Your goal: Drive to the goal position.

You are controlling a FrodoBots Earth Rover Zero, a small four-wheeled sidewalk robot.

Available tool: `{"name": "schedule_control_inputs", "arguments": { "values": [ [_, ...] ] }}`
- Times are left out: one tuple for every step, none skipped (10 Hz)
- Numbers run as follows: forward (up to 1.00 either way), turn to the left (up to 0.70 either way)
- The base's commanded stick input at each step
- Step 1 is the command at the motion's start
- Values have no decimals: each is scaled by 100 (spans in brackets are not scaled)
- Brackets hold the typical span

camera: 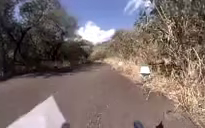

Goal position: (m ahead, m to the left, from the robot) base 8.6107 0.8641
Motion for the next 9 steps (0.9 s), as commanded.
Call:
{"name": "schedule_control_inputs", "arguments": {
  "values": [
    [50,0],
    [50,0],
    [50,0],
    [50,0],
    [50,0],
    [50,0],
    [50,0],
    [50,0],
    [50,0]
  ]
}}
